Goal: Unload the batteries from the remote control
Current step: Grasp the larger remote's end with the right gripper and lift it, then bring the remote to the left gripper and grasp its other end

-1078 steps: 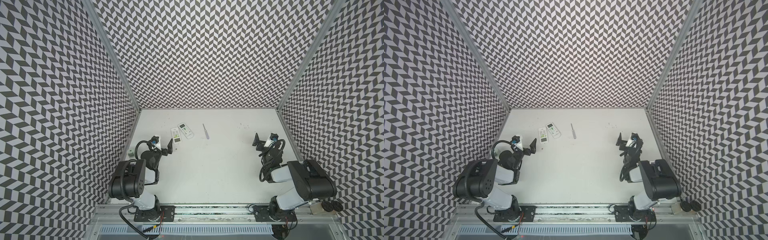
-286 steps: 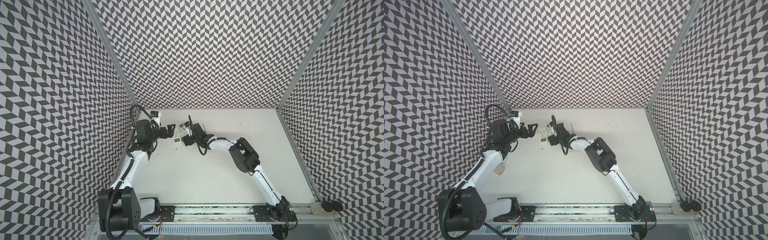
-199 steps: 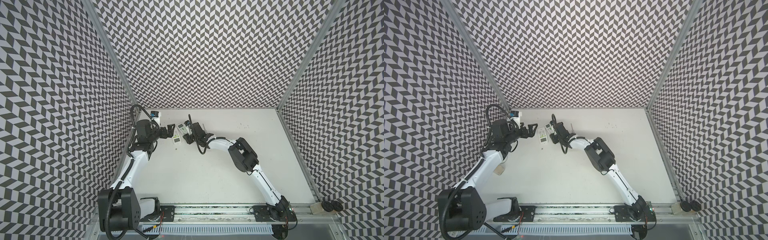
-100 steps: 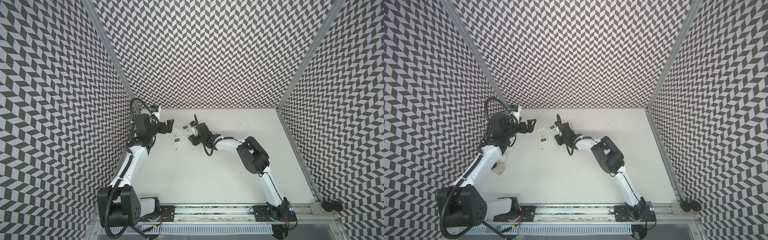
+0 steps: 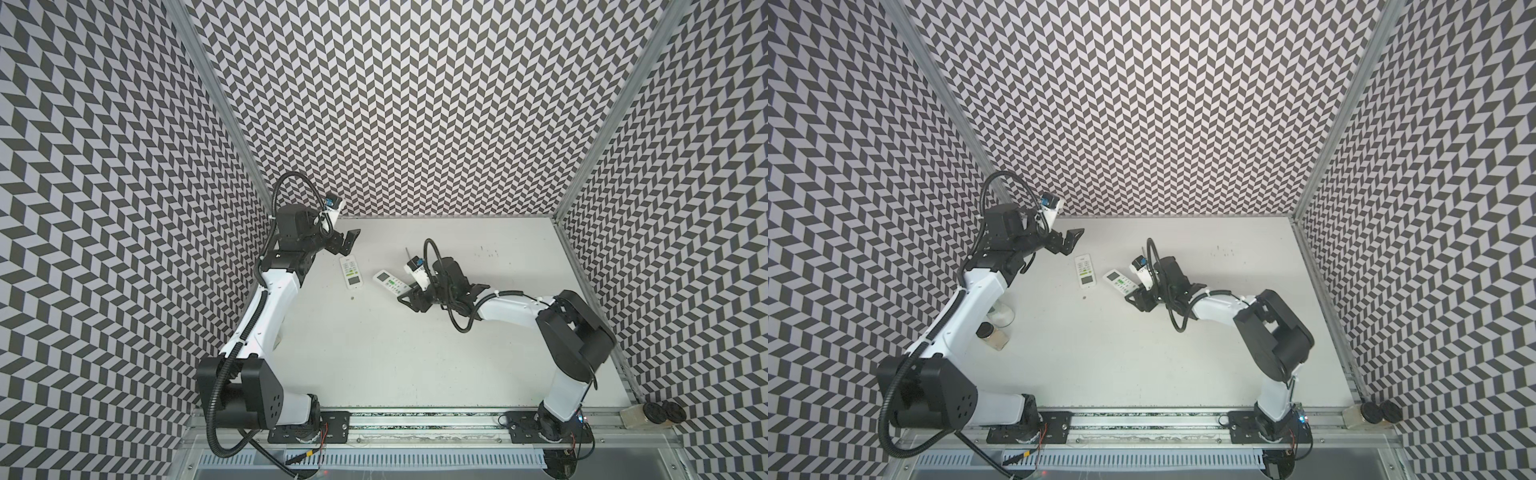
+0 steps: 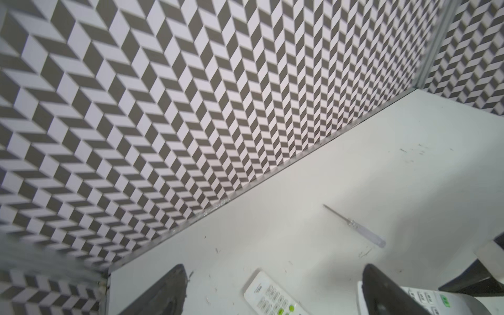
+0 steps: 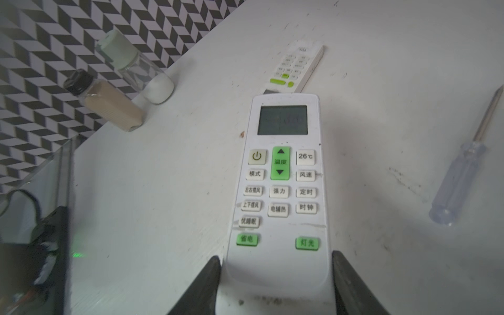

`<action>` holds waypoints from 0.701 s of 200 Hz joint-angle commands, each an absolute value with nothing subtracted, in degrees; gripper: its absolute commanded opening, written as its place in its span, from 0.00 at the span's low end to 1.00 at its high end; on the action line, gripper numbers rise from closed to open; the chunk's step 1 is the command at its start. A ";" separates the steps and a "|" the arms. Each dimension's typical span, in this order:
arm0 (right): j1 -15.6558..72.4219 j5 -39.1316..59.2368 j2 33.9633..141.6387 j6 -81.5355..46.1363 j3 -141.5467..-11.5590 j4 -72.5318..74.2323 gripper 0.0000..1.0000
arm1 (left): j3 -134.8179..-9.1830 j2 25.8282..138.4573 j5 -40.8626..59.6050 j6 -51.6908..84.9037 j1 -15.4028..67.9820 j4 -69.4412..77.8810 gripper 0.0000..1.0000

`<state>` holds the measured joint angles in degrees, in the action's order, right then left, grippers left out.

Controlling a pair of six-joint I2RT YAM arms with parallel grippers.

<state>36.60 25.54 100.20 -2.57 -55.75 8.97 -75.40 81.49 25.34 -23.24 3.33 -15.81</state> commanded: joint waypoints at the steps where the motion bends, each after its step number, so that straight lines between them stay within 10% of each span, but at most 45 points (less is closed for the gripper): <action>1: 30.91 36.80 93.43 -4.44 -50.04 17.73 0.34 | -80.65 82.75 34.99 -35.19 5.12 -23.04 1.00; 140: 23.90 61.07 87.07 -14.24 -46.91 30.41 0.31 | -91.94 86.51 43.31 -105.61 12.83 -58.69 1.00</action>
<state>23.59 55.37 88.31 -12.19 -47.66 21.93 -91.13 86.26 43.92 -89.60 12.43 -49.32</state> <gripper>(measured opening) 0.558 0.997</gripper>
